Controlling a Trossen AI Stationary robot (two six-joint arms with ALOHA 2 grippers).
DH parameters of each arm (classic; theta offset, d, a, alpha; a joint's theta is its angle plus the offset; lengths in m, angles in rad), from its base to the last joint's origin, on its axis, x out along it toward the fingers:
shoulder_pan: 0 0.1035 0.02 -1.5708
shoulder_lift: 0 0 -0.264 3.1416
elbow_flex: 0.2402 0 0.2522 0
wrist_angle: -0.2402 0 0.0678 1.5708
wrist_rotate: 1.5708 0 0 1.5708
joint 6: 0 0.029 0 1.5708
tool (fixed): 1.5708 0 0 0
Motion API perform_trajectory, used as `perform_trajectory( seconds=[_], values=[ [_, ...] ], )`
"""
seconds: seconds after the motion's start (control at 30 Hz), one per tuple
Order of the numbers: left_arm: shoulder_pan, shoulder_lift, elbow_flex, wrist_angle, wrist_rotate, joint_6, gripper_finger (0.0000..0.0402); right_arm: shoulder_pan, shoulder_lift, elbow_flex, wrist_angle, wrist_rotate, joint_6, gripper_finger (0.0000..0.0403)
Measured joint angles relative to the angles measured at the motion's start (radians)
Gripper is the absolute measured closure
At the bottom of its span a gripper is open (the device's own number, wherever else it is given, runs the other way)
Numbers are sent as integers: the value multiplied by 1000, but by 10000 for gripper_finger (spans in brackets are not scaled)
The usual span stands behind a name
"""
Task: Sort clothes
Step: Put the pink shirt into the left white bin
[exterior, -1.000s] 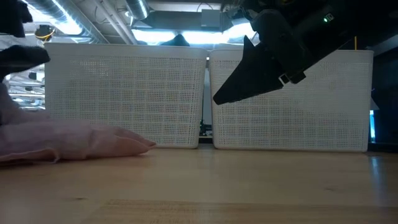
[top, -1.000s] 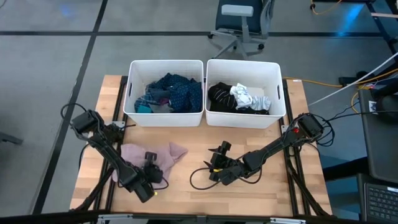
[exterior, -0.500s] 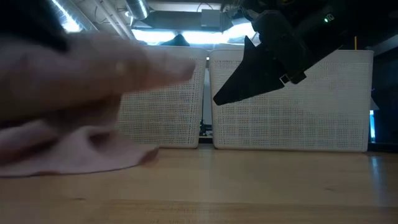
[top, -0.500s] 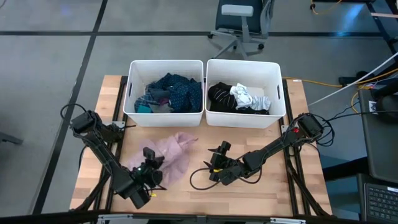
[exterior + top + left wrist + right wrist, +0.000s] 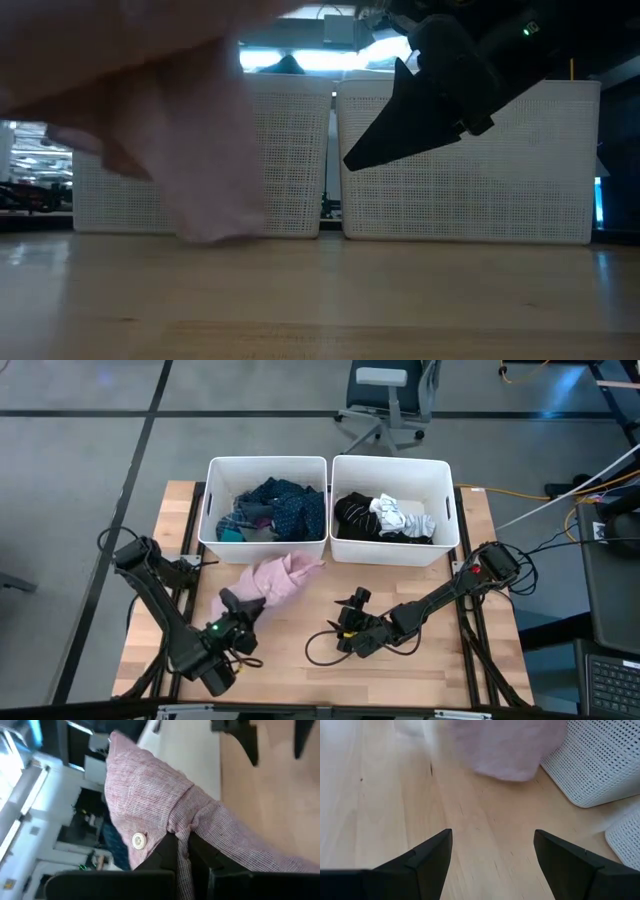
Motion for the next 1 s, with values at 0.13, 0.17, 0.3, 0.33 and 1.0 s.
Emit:
perform_trajectory(
  seconds=[0.13, 0.17, 0.3, 0.33, 1.0],
  values=[
    [7, -45, 29, -1, -72, 44, 388, 0, 0, 0, 0, 0, 0, 123],
    [7, -61, 33, -1, -88, 45, 388, 0, 0, 0, 0, 0, 0, 123],
    [23, -145, 41, -2, -146, 58, 391, 0, 0, 0, 0, 0, 0, 123],
    [31, -173, 41, -2, -151, 59, 391, 0, 0, 0, 0, 0, 0, 123],
    [439, -634, 42, 14, -267, 319, 387, 0, 0, 0, 4, 27, 0, 123]
  ],
)
